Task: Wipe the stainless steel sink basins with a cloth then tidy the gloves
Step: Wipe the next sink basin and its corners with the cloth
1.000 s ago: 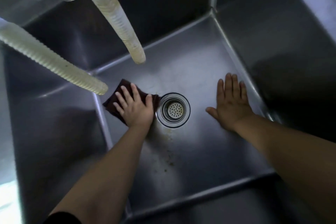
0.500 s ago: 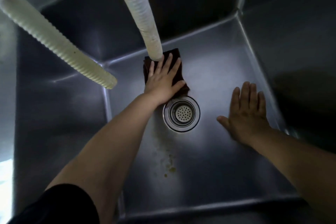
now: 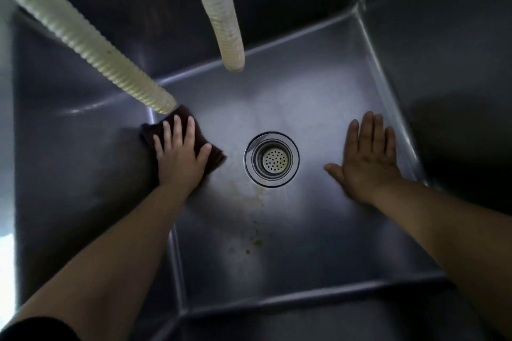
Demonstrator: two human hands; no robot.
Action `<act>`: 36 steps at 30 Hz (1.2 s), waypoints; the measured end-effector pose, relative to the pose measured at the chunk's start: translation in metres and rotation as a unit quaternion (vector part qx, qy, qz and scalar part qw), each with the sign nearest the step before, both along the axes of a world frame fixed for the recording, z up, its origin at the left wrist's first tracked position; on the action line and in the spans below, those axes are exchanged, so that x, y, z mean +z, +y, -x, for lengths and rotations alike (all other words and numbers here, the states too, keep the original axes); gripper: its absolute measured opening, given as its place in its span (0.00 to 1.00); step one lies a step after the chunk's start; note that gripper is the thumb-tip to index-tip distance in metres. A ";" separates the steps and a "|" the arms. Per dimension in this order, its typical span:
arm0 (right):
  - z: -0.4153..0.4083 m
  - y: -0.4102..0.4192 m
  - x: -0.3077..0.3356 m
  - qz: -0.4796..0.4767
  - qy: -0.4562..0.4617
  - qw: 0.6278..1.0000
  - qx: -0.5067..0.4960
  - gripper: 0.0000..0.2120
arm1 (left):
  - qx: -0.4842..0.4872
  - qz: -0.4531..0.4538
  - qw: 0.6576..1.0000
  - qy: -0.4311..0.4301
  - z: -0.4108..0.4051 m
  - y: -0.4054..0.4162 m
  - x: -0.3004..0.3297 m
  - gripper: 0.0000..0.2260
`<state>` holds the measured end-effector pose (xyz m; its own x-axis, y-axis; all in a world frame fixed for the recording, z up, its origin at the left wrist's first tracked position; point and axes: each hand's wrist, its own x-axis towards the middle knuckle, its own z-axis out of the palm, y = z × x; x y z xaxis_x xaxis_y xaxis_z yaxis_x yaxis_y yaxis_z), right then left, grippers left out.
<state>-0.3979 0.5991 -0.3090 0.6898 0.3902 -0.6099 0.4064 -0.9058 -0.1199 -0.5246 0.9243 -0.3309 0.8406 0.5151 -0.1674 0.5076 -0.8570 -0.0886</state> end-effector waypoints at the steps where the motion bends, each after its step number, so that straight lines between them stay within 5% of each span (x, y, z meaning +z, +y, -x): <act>1: 0.000 0.000 0.000 -0.001 0.001 1.000 0.002 0.45 | 0.001 -0.004 1.000 0.007 0.012 -0.010 0.002 0.31; 5: -0.001 -0.001 0.001 0.000 -0.001 1.000 -0.002 0.45 | 0.022 0.030 0.997 0.062 0.064 -0.070 0.011 0.32; 10: -0.003 -0.001 0.007 0.000 0.010 1.000 -0.008 0.46 | -0.064 0.057 0.989 0.123 0.093 -0.130 0.020 0.35; 23: 0.001 -0.001 -0.005 0.004 -0.022 1.000 0.000 0.46 | -0.097 0.026 0.995 0.024 -0.044 -0.103 -0.008 0.39; 36: 0.002 0.002 -0.007 0.010 -0.033 0.999 0.008 0.47 | -0.143 0.060 0.983 0.099 0.100 -0.115 0.009 0.37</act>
<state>-0.3996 0.6010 -0.3160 0.7219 0.3904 -0.5713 0.4278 -0.9008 -0.0750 -0.6244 0.8090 -0.3217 0.8929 0.2295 -0.3874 0.2275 -0.9724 -0.0517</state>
